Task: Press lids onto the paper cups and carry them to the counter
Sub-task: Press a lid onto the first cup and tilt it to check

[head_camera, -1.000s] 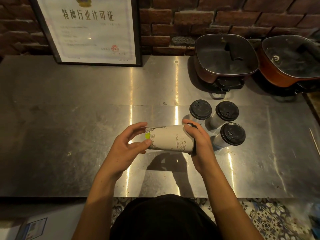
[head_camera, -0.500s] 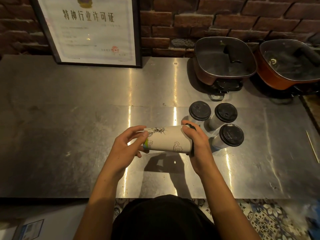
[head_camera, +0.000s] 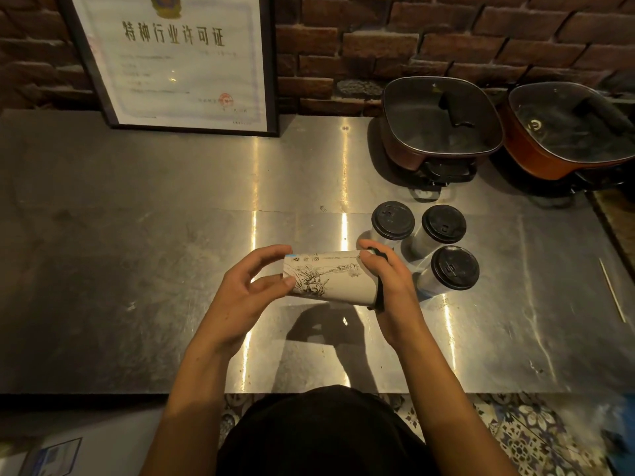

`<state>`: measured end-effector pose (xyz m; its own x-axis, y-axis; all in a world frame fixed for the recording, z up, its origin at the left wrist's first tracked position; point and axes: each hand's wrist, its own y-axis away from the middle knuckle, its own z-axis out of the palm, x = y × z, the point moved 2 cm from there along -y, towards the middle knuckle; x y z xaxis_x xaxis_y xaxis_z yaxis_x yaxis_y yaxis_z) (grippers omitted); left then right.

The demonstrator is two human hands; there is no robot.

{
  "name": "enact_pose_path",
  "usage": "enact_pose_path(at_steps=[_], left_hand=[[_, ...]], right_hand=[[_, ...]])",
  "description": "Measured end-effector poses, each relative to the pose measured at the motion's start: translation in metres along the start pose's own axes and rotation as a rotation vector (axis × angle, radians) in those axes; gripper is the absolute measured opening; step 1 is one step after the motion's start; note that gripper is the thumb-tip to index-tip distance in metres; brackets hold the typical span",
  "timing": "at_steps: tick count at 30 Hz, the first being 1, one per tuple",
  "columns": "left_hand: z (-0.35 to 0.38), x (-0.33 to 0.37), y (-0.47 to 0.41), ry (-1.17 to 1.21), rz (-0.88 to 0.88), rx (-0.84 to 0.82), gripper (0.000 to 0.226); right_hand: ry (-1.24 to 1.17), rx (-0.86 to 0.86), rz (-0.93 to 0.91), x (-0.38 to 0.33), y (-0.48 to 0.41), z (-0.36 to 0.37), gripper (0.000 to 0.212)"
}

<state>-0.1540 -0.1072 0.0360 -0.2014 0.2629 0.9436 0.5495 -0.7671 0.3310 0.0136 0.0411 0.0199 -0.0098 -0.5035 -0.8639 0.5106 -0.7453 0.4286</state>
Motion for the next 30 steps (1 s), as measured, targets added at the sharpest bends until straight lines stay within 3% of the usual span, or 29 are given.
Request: enact_pose_path(at_steps=[3, 6, 12, 15, 17, 20, 22, 26, 30], left_hand=[[0.003, 0.0, -0.003, 0.003, -0.026, 0.071, 0.027], [0.004, 0.001, -0.001, 0.045, 0.006, 0.044, 0.034], [0.008, 0.013, 0.001, -0.05, 0.077, 0.081, 0.036], [0.024, 0.03, 0.002, -0.258, 0.185, 0.137, 0.035], [0.044, 0.044, 0.004, -0.455, 0.32, 0.154, 0.037], [0.079, 0.056, 0.003, -0.736, 0.51, 0.111, 0.045], [0.096, 0.056, 0.002, -0.838, 0.541, 0.077, 0.047], [0.094, 0.052, 0.001, -0.822, 0.505, 0.065, 0.043], [0.052, 0.044, 0.0, -0.606, 0.356, 0.149, 0.033]], right_hand=[[0.022, -0.003, -0.006, 0.002, -0.001, -0.001, 0.042], [0.007, -0.018, -0.005, 0.005, -0.004, -0.005, 0.043], [-0.216, -0.006, 0.144, 0.025, -0.009, -0.002, 0.036], [-0.528, -0.066, 0.284, 0.038, -0.008, 0.006, 0.051], [-0.686, -0.079, 0.377, 0.048, -0.002, 0.014, 0.046], [-0.82, -0.022, 0.464, 0.065, 0.007, 0.023, 0.047], [-0.859, -0.042, 0.485, 0.073, 0.011, 0.026, 0.053], [-0.848, -0.126, 0.5, 0.069, 0.008, 0.023, 0.055], [-0.747, -0.138, 0.464, 0.054, 0.002, 0.003, 0.061]])
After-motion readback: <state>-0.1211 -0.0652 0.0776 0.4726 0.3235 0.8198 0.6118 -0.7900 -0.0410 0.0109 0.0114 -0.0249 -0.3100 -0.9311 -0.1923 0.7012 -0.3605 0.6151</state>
